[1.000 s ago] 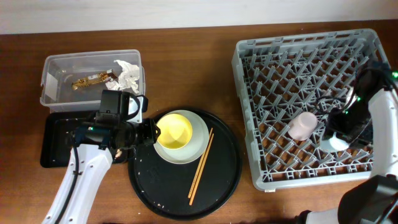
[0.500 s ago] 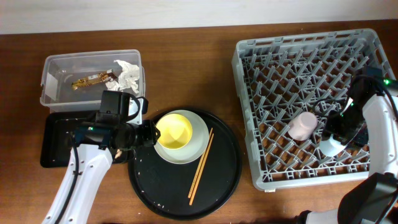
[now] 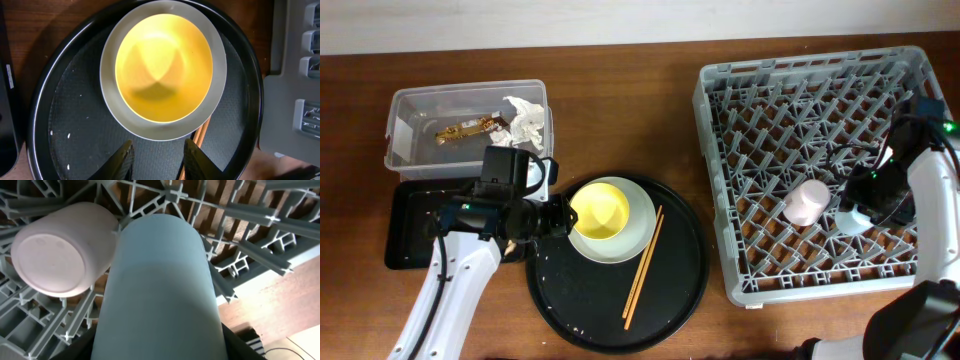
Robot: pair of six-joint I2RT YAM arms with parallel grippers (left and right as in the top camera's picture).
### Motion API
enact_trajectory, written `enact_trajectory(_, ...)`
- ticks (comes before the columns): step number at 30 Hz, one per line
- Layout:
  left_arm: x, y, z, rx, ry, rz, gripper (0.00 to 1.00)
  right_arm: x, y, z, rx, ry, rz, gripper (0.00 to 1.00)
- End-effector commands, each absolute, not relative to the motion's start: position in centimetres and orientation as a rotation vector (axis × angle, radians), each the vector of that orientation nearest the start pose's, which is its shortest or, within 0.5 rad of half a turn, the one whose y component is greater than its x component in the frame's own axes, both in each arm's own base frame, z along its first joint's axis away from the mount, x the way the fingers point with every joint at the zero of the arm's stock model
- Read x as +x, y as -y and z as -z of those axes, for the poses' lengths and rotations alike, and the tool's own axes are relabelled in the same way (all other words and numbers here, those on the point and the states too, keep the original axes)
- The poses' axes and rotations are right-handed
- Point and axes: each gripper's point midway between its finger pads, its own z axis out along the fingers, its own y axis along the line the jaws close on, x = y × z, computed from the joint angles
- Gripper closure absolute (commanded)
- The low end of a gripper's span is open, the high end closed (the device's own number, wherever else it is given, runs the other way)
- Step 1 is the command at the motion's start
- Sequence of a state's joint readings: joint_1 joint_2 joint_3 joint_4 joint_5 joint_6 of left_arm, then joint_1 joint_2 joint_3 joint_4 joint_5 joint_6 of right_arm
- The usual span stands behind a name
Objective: Sort waste into correct bins and load items into the dishwasher rack
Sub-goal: 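Place the blue cup upside down in the rack with the right gripper, then move the right gripper to the wooden chopsticks and grasp them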
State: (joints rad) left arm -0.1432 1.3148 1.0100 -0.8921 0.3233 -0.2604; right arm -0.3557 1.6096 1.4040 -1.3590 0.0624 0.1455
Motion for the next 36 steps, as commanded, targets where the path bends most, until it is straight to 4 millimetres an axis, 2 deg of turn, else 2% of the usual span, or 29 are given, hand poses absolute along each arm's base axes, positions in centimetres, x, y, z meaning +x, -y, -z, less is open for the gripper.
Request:
enact_trajectory(1, 28.0, 9.3, -13.5, -0.057, -2.776, 0.534, 0.68, 25.8, 10.8, -13.3, 0.784, -3.063, 0.086, 0.48)
enact_trajectory(3, 28.0, 9.3, -13.5, -0.058, -2.775, 0.535, 0.68, 25.8, 10.8, -13.3, 0.783, -3.065, 0.086, 0.47)
enact_trajectory(4, 28.0, 9.3, -13.5, -0.057, -2.775, 0.534, 0.68, 25.7, 10.7, -13.2, 0.783, -3.069, 0.084, 0.3)
enact_trajectory(6, 28.0, 9.3, -13.5, -0.057, -2.776, 0.534, 0.68, 25.4, 10.6, -12.9, 0.786, -3.081, 0.082, 0.23)
enact_trajectory(16, 28.0, 9.2, -13.5, -0.06, -2.779, 0.524, 0.67, 25.6, 10.2, -12.8, 0.785, -3.078, 0.043, 0.21)
enact_trajectory(18, 27.7, 8.1, -13.0, -0.083, -2.804, 0.433, 0.67, 25.8, 10.0, -13.0, 0.783, -3.071, 0.024, 0.21)
enact_trajectory(19, 27.2, 7.0, -12.5, -0.104, -2.833, 0.34, 0.66, 26.5, 9.2, -13.9, 0.737, -3.051, -0.07, 0.21)
enact_trajectory(20, 26.9, 5.9, -12.2, -0.122, -2.853, 0.249, 0.53, 27.1, 8.2, -15.0, 0.669, -3.025, -0.153, 0.2)
enact_trajectory(21, 26.6, 5.1, -12.0, -0.132, -2.864, 0.188, 0.49, 28.1, 6.3, -17.4, 0.52, -2.969, -0.271, 0.2)
enact_trajectory(23, 26.4, 4.1, -11.9, -0.146, -2.872, 0.101, 0.45, 29.1, 3.3, -20.3, 0.323, -2.893, -0.37, 0.2)
enact_trajectory(25, 26.2, 3.0, -11.8, -0.182, -2.873, 0.016, 0.42, 29.5, -2.5, -23.5, 0.034, -2.796, -0.466, 0.18)
enact_trajectory(26, 26.1, 2.2, -11.8, -0.25, -2.87, -0.042, 0.35, 29.3, -4.2, -23.8, -0.038, -2.792, -0.49, 0.19)
enact_trajectory(28, 25.6, 1.1, -11.7, -0.314, -2.881, -0.089, 0.31, 28.4, -9.5, -23.2, -0.158, -2.847, -0.554, 0.18)
enact_trajectory(30, 25.2, -0.3, -11.6, -0.397, -2.886, -0.103, 0.28, 27.8, -12.7, -22.7, -0.252, -2.871, -0.578, 0.18)
enact_trajectory(32, 24.9, -2.1, -11.5, -0.514, -2.885, -0.093, 0.23, 27.0, -15.6, -21.3, -0.264, -2.931, -0.511, 0.18)
enact_trajectory(34, 24.8, -2.8, -11.4, -0.598, -2.878, -0.034, 0.22, 25.6, -18.5, -18.6, -0.345, -3.01, -0.447, 0.18)
enact_trajectory(35, 24.7, -3.1, -11.4, -0.618, -2.874, -0.033, 0.21, 24.4, -20.5, -16.1, -0.372, -3.07, -0.428, 0.18)
enact_trajectory(36, 24.7, -3.1, -11.4, -0.618, -2.874, -0.033, 0.2, 23.8, -21.3, -14.9, -0.373, -3.099, -0.412, 0.18)
